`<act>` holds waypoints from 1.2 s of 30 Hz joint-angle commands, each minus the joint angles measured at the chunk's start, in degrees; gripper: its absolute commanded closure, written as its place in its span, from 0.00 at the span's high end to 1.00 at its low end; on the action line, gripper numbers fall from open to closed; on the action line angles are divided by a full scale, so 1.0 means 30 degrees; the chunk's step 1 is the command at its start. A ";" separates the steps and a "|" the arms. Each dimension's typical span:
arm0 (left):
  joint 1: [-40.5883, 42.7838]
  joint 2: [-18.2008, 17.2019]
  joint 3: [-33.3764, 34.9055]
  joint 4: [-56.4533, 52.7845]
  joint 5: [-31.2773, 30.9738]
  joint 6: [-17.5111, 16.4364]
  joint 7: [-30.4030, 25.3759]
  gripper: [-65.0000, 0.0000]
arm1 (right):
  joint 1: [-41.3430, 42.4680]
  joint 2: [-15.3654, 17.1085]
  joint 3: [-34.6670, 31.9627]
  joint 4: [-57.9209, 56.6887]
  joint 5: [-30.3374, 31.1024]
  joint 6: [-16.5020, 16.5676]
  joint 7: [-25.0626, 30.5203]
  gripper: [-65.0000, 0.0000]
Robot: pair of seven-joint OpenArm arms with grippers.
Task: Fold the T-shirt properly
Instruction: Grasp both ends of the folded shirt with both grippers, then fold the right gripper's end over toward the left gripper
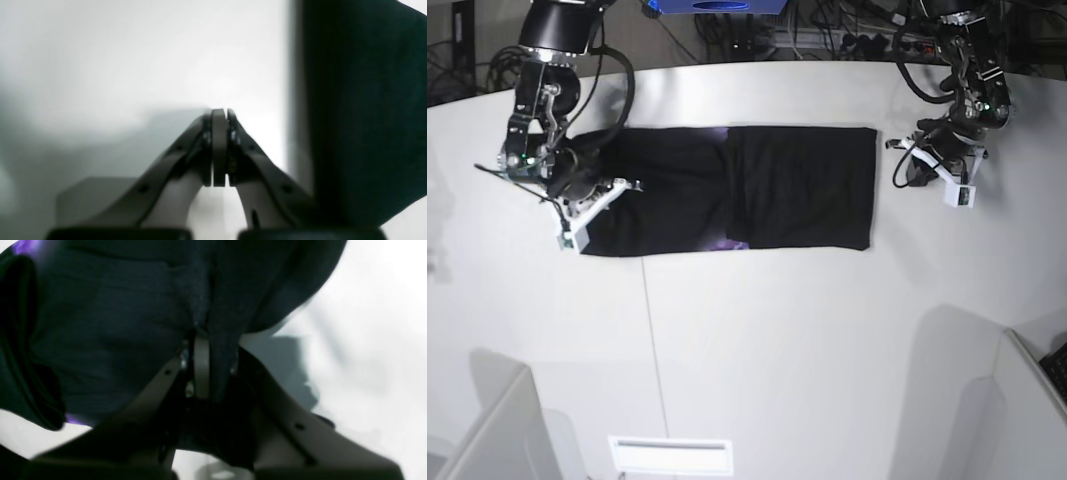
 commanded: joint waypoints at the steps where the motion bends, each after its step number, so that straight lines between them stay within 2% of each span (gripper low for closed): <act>1: -0.0320 -0.0130 0.0411 0.0192 -0.0137 0.0244 0.0032 0.00 | 0.0296 0.0231 -0.0494 0.0563 0.0383 -0.0368 0.0291 0.00; 5: -0.0672 -0.0159 0.2726 0.0163 -0.0137 0.2149 0.0032 0.00 | 0.0267 0.0348 -0.2458 0.1325 0.0383 -0.2507 0.0408 0.00; 8: -0.0701 -0.0159 0.3635 0.0250 -0.0137 0.2617 0.0032 0.00 | 0.0208 0.0319 -0.3307 0.2233 0.0383 -0.3416 0.0379 0.00; 15: -0.0701 -0.0159 0.4983 0.0280 -0.0137 0.2617 0.0032 0.00 | 0.0061 0.0319 -0.5447 0.3728 0.0412 -0.5731 0.0320 0.00; 25: -0.0526 -0.0130 0.5041 0.0280 -0.0137 0.2617 0.0061 0.00 | 0.0003 0.0114 -0.7498 0.5105 0.0412 -0.5936 0.0350 0.00; 29: -0.0496 -0.0159 0.5041 0.0280 -0.0137 0.2617 0.0061 0.00 | 0.0003 -0.0091 -0.7644 0.5662 0.0529 -0.7723 0.0291 0.00; 33: -0.0496 -0.0189 0.5569 0.0280 -0.0137 0.2617 0.0090 0.00 | 0.0003 -0.0062 -0.9227 0.5720 0.0471 -0.8544 0.0408 0.00; 36: -0.0496 -0.0218 0.6360 0.0280 -0.0137 0.2617 0.0090 0.00 | 0.0003 -0.0062 -1.0311 0.6189 0.0441 -0.9862 0.0496 0.00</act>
